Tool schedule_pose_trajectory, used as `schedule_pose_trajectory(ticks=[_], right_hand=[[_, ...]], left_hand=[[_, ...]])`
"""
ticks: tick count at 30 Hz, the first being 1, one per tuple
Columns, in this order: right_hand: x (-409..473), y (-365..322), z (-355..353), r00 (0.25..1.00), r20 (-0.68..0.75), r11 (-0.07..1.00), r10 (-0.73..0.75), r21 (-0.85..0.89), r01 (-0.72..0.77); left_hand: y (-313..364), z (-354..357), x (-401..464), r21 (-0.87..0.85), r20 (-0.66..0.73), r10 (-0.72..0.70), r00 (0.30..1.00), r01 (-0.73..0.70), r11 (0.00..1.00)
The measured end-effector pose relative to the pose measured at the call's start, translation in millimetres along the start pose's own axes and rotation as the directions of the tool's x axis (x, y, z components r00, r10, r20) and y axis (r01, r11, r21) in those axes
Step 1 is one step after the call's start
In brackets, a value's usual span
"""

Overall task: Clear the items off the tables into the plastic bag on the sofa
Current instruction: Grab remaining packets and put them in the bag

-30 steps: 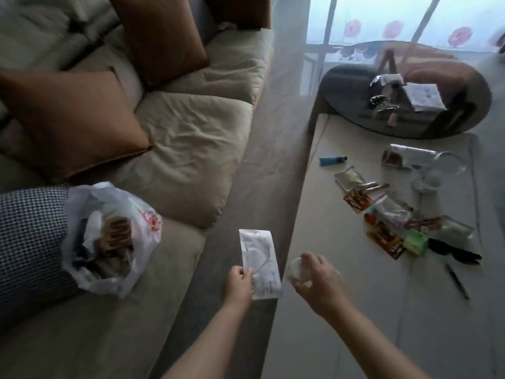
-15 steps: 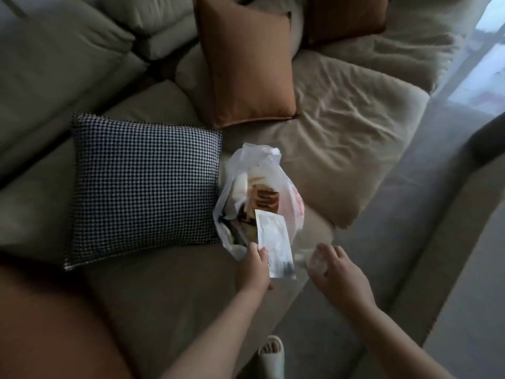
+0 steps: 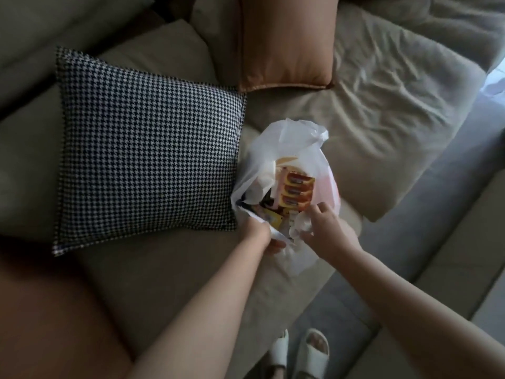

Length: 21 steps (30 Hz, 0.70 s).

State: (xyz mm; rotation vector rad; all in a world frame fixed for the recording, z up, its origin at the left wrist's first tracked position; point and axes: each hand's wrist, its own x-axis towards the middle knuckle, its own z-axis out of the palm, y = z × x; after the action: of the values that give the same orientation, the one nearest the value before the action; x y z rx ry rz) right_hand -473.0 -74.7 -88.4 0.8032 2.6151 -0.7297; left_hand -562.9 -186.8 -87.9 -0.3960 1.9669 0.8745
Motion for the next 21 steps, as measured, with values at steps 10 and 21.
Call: schedule_pose_trajectory(ticks=[10,21], right_hand=[[40,7,20,0.992,0.124,1.0,-0.002,0.02,-0.001],[35,28,16,0.946,0.234,0.868,-0.222,-0.394,0.301]], left_hand=[[-3,13,35,0.275,0.118,0.234,0.965,-0.258,0.926],[3,23,34,0.48,0.12,0.304,0.945,-0.323,0.815]])
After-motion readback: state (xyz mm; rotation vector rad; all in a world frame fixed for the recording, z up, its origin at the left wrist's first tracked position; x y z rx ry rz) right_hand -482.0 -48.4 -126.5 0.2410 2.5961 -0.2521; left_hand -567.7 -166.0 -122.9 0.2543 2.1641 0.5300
